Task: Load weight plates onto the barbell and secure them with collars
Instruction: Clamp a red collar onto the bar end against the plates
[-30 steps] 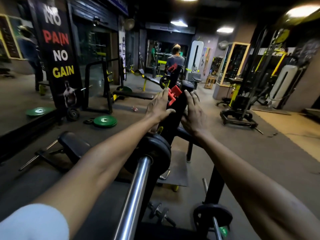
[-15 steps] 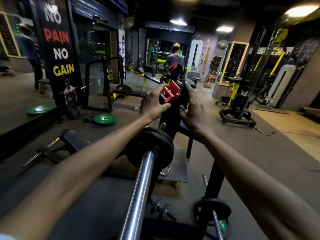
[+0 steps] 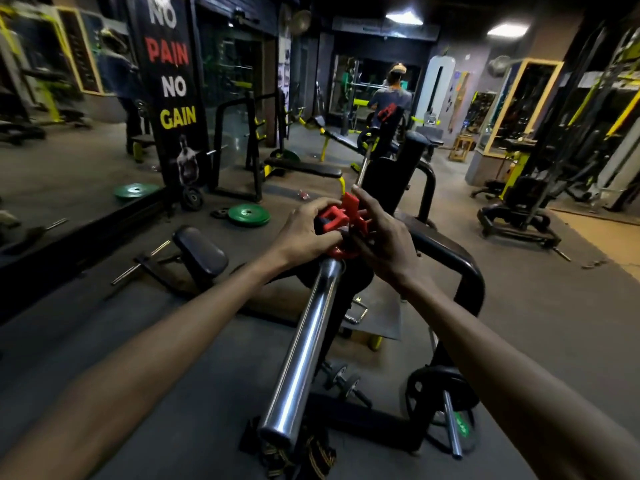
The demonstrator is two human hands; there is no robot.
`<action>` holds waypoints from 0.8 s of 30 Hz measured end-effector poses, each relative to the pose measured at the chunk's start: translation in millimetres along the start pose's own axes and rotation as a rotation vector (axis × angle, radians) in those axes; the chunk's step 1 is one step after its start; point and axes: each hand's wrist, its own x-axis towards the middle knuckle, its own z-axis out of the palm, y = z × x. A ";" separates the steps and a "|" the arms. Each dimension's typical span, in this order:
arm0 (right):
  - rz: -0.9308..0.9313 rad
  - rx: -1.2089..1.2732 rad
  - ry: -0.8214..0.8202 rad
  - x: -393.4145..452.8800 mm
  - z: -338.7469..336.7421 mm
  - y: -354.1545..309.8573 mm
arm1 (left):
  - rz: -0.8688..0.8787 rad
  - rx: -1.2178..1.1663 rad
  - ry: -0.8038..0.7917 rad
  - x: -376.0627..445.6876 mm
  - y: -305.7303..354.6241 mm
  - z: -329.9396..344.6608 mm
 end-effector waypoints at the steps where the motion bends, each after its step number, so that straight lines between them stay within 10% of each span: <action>1: -0.040 -0.010 -0.011 -6.3 0.9 -6.0 | -0.033 -0.010 0.002 -11.6 1.6 -4.5; 24: -0.227 0.416 -0.208 -166.5 -7.9 -143.7 | -0.355 -0.021 0.027 -268.0 121.9 -65.5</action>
